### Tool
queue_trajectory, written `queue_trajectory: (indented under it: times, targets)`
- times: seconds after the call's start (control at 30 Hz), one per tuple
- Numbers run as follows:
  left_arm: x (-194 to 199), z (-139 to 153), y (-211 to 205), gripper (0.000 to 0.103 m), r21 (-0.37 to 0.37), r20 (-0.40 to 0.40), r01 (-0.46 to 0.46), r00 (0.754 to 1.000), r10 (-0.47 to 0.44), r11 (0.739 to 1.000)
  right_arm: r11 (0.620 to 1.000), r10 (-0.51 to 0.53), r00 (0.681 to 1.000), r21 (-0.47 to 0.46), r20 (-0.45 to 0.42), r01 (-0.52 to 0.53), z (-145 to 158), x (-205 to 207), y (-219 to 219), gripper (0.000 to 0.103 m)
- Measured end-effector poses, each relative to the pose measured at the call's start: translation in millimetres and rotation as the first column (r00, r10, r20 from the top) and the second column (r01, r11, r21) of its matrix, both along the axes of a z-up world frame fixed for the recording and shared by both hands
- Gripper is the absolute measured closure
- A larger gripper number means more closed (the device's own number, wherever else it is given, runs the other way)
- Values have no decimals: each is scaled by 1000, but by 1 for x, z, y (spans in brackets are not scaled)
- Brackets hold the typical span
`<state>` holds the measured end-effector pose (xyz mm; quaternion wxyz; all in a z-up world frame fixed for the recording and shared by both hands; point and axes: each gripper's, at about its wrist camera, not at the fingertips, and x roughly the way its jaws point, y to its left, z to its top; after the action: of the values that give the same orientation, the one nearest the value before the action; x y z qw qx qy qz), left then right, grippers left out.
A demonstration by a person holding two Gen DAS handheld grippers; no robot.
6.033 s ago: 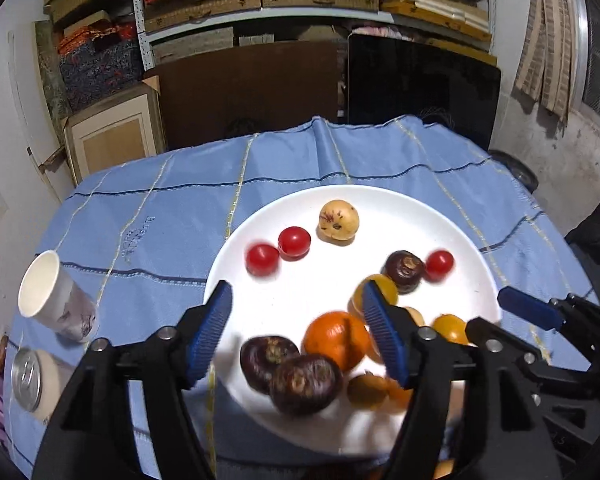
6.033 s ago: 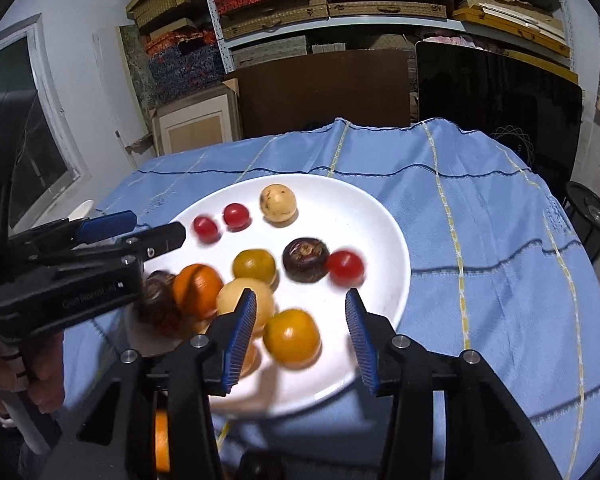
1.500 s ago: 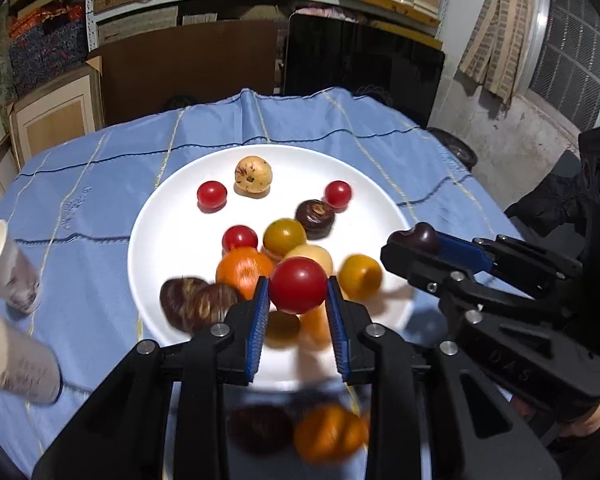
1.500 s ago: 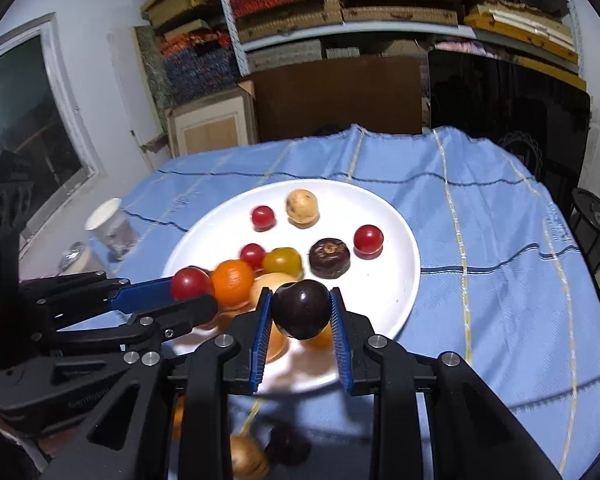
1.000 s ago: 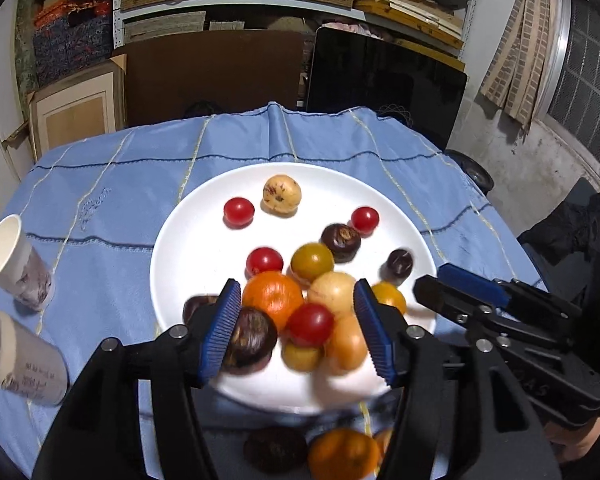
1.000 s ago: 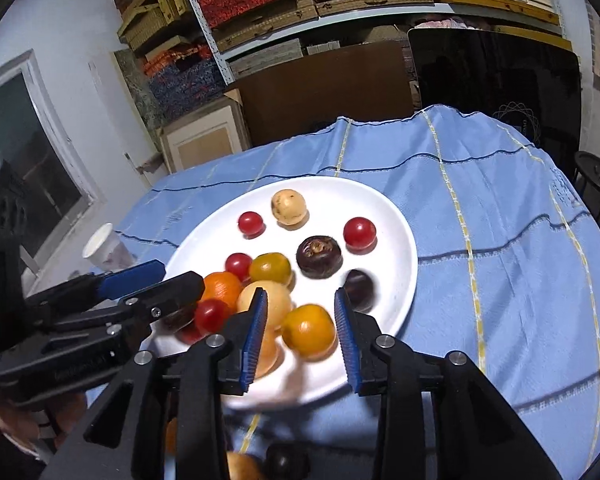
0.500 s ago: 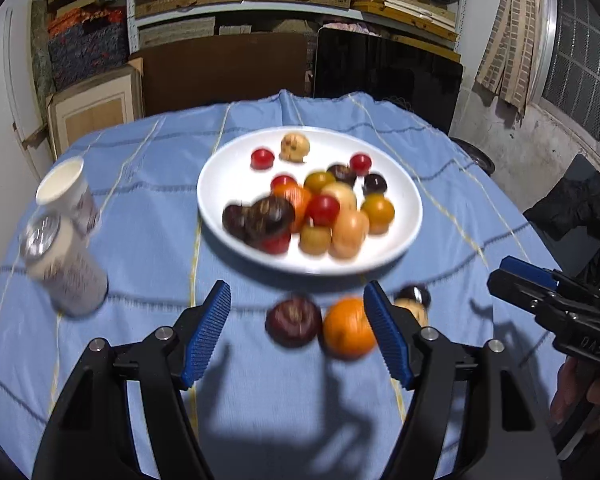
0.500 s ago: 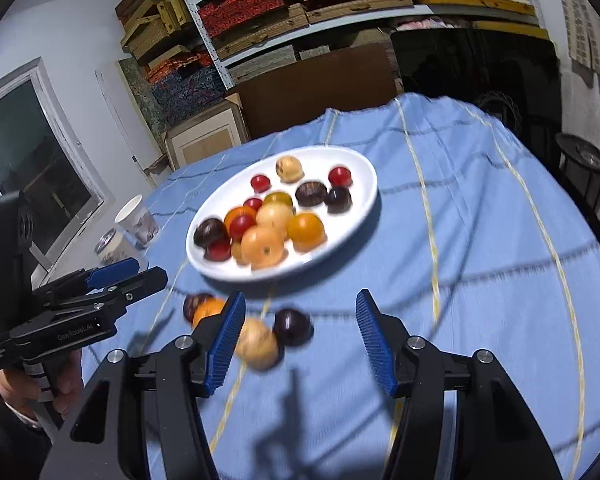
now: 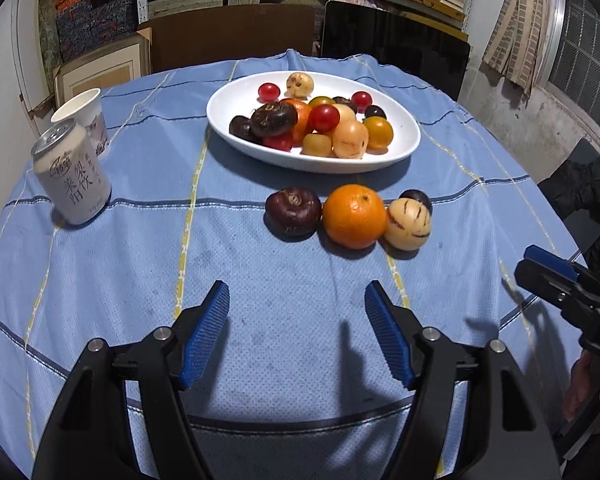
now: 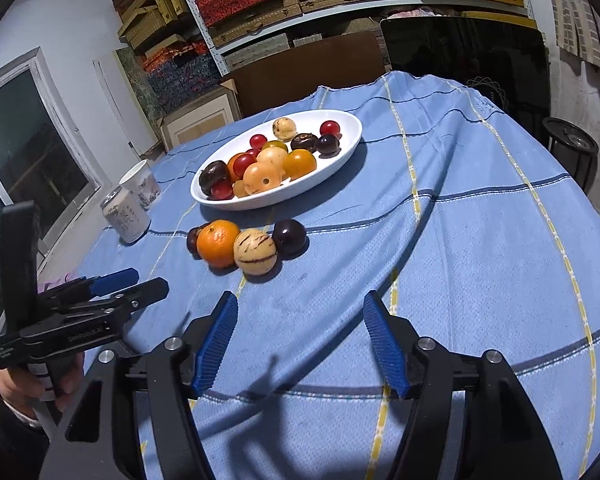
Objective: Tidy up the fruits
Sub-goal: 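Withdraw both open tools from the plate back to the pile, then grasp the striped pale fruit with the right tool while the left grasps a dark brown fruit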
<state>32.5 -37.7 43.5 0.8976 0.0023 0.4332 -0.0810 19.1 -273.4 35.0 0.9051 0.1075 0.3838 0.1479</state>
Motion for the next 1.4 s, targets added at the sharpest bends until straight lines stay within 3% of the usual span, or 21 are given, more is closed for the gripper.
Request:
queue_trajectory:
  times: [0.23,0.43,0.57,1.0,1.07,1.2,1.4]
  targets:
    - [3,-1,1,29,-16,8,5,1000,-5,1000,999,29,1000,-27,-10,-29,0,3,16,37]
    - [11,-10,8,29,19,26,-10,1000,9,1000,987,117,993,-107,-26,-119,-4,16,49,37]
    - [15,-14,18,29,0,17,-29,999,29,1000,976,151,987,-154,-50,-157,-11,35,68,37]
    - [20,-17,30,29,-36,-17,-68,998,67,997,970,144,988,-190,-65,-153,-23,80,91,53]
    - [22,-19,29,29,-30,-25,-68,997,67,997,964,132,989,-226,-60,-142,-24,82,94,64]
    - [22,-22,27,29,-22,-27,-63,998,63,998,963,158,986,-212,-47,-164,-21,73,91,64]
    - [22,-25,24,29,-4,-8,-64,998,64,998,984,154,986,-85,-60,-159,-21,47,64,64]
